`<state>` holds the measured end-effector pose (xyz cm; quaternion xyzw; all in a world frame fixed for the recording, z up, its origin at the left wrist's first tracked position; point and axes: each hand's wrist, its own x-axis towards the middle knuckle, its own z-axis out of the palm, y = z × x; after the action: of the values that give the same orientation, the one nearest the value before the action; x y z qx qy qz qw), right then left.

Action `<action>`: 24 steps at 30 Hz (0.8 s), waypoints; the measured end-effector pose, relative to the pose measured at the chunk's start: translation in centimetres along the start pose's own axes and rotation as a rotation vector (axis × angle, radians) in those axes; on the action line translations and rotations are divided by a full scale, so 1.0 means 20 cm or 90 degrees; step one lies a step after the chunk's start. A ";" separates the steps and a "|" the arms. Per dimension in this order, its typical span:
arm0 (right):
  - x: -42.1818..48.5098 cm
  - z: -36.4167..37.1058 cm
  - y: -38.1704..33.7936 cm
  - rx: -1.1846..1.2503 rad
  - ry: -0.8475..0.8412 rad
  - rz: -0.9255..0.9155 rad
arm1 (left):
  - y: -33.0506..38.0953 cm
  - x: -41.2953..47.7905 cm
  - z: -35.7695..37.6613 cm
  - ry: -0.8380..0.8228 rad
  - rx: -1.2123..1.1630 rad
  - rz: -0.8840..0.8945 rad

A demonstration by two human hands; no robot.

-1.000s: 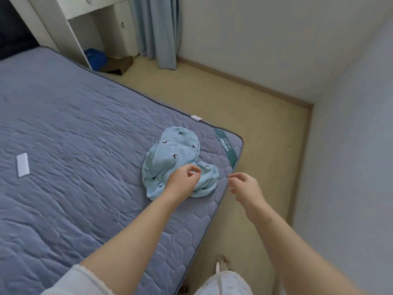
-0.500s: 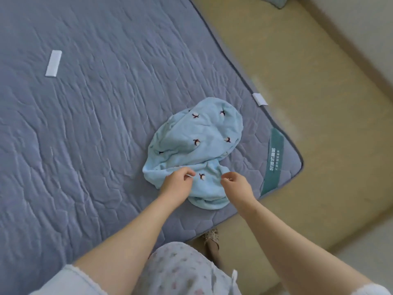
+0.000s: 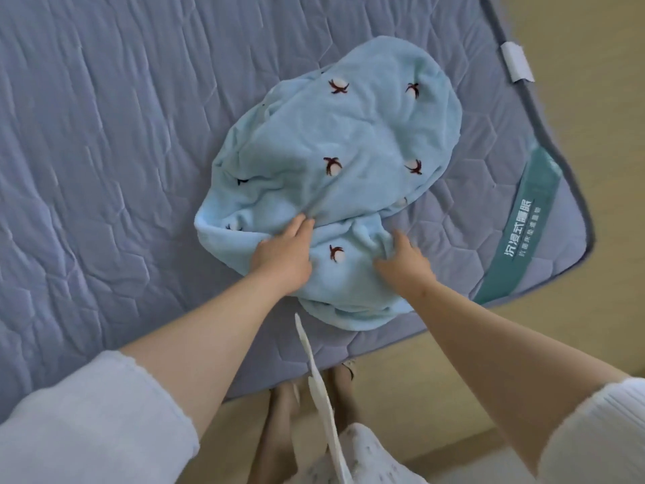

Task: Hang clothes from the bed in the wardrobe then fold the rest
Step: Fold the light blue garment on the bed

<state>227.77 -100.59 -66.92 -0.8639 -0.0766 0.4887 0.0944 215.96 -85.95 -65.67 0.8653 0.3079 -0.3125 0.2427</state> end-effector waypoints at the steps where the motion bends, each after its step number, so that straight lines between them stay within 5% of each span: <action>1: 0.01 0.01 0.01 0.010 -0.021 -0.008 | -0.01 0.01 0.01 -0.012 -0.007 -0.011; 11: -0.31 -0.02 -0.18 0.007 0.061 -0.159 | -0.22 -0.27 -0.22 -0.058 -0.159 -0.108; 24: -1.09 -0.35 -0.77 0.239 0.158 -0.303 | -0.25 -0.98 -0.88 0.137 -0.538 -0.089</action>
<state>221.96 -91.10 -41.56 -0.8425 -0.1729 0.3493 0.3719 207.38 -79.31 -41.22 0.6946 0.4901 -0.0828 0.5201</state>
